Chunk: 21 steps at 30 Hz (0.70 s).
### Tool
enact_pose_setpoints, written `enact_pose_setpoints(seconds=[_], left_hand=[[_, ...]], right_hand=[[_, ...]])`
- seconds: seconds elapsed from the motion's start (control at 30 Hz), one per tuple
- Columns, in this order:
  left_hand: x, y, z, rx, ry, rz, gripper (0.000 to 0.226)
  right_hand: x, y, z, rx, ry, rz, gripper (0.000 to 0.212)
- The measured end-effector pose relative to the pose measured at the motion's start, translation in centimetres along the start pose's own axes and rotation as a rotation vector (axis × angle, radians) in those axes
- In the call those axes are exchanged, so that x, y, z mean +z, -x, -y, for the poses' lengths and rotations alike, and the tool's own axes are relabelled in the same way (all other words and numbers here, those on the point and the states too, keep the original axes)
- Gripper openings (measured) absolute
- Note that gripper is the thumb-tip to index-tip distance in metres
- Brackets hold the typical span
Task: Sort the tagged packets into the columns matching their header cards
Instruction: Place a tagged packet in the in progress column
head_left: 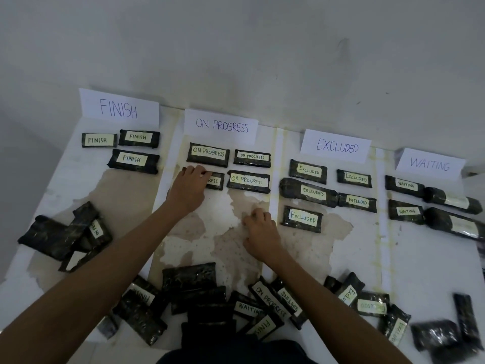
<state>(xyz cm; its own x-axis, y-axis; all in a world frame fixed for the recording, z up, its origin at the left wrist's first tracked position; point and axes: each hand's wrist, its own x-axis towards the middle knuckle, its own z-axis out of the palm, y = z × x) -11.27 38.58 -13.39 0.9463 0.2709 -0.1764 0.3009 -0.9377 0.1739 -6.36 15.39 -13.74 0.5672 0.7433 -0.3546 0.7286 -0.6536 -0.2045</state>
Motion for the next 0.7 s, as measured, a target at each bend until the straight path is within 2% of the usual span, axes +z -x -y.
enact_pose_setpoints(seconds=[0.13,0.23,0.37,0.47,0.57,0.7], left_hand=[[0.3,4.8,-0.5,-0.035,0.149,0.039,0.052],[1.3,10.0,-1.0,-0.086,0.288,0.117,0.049],[3.3,16.9,-1.6,-0.168,0.386,0.176,0.044],[4.3,20.2,-2.1,-0.222,0.387,0.198,0.051],[4.7,21.5,-2.9,-0.200,0.332,0.200,0.065],[4.5,20.9,-3.5,-0.176,0.324,0.169,0.063]], right_hand=[[0.0,1.4,1.9,-0.079,-0.078,0.101,0.047],[0.6,2.7,3.8,-0.259,-0.179,0.191,0.056],[2.3,4.4,6.2,-0.462,-0.113,0.239,0.060],[3.1,4.5,7.0,-0.485,-0.018,0.230,0.060],[2.9,4.2,7.4,-0.476,0.023,0.236,0.054],[2.8,4.1,7.4,-0.482,0.050,0.219,0.050]])
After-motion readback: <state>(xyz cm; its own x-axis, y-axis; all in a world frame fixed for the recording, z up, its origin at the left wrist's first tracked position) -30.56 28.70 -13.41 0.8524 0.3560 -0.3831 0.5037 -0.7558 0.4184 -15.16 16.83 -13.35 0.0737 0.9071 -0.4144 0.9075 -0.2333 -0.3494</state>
